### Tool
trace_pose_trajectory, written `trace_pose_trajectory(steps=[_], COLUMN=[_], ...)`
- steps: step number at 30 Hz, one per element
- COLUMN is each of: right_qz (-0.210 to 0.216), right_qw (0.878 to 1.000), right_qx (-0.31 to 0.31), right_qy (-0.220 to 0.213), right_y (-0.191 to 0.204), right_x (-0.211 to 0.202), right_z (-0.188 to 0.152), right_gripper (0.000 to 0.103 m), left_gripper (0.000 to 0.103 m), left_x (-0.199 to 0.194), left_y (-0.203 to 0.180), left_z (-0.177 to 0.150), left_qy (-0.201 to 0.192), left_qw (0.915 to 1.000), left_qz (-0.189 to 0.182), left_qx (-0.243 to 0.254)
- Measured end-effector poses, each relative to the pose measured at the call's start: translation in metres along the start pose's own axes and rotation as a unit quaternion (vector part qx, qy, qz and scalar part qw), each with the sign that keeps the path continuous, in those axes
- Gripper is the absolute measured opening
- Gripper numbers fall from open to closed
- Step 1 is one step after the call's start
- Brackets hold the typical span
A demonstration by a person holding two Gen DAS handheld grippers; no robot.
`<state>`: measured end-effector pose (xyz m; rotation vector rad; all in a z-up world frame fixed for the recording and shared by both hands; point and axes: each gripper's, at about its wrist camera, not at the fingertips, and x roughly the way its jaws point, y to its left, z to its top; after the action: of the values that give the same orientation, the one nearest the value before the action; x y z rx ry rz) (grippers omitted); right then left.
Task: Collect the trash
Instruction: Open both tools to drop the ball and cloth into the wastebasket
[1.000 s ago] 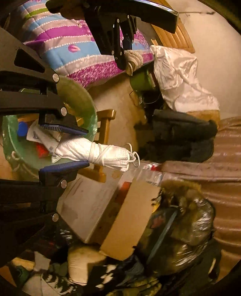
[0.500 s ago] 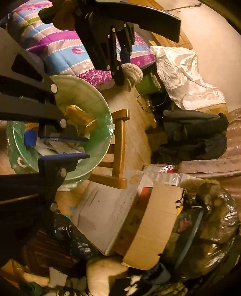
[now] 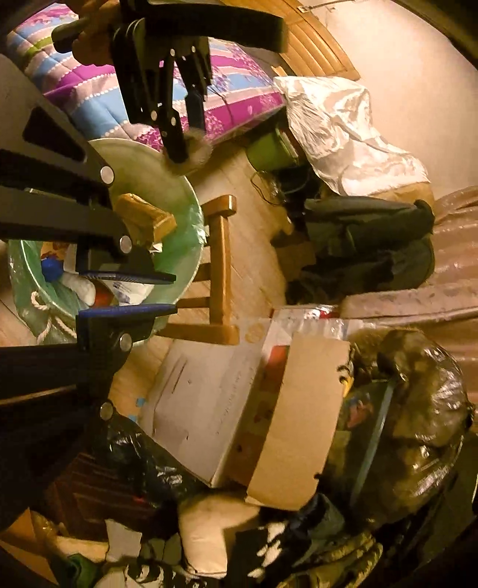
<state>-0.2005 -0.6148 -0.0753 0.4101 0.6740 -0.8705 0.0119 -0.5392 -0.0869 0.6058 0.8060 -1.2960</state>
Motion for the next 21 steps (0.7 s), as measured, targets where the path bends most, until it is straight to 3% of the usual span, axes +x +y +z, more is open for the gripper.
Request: trace_pose_trajectory(steps=[1,4,11,13,14,15,17,20,21], right_qz=[-0.002,-0.003,0.014,0.015,0.010,0.008,-0.006,-0.046,-0.056], right_qw=[1.000,1.000,0.998,0.997,0.995,0.994,0.989,0.980,0.977], right_qx=[0.003,0.016,0.036,0.027,0.018,0.011,-0.015,-0.047,-0.051], right_qy=[-0.003,-0.018,-0.057,-0.075,-0.094,-0.107,-0.144,-0.187,-0.198], right_y=[-0.001,-0.003,0.006,0.015,0.023,0.029,0.049,0.072,0.076], right_x=[-0.003,-0.013,-0.037,-0.044,-0.051,-0.055,-0.068,-0.082,-0.085], right_z=[0.000,-0.002,-0.008,-0.013,-0.019,-0.024,-0.038,-0.052,-0.056], right_gripper=[0.012,0.012,0.016,0.039,0.059,0.071,0.081,0.098,0.098], left_gripper=[0.047,0.061,0.061,0.062,0.063,0.066,0.077,0.083,0.084], left_x=[-0.002,-0.008,-0.034,-0.048,-0.054,-0.060,-0.077,-0.095,-0.101], left_y=[0.002,0.009,0.010,0.006,0.005,0.004,0.003,0.003,0.004], left_z=[0.000,0.001,-0.004,-0.010,-0.013,-0.017,-0.028,-0.043,-0.050], left_qy=[-0.001,-0.010,-0.049,-0.069,-0.078,-0.087,-0.113,-0.139,-0.147], left_qw=[1.0000,0.9993,0.9986,0.9975,0.9968,0.9960,0.9930,0.9888,0.9871], left_qz=[-0.007,-0.028,0.000,0.008,0.013,0.018,0.035,0.054,0.061], left_qx=[-0.004,-0.021,-0.022,-0.015,-0.011,-0.007,0.002,0.008,0.007])
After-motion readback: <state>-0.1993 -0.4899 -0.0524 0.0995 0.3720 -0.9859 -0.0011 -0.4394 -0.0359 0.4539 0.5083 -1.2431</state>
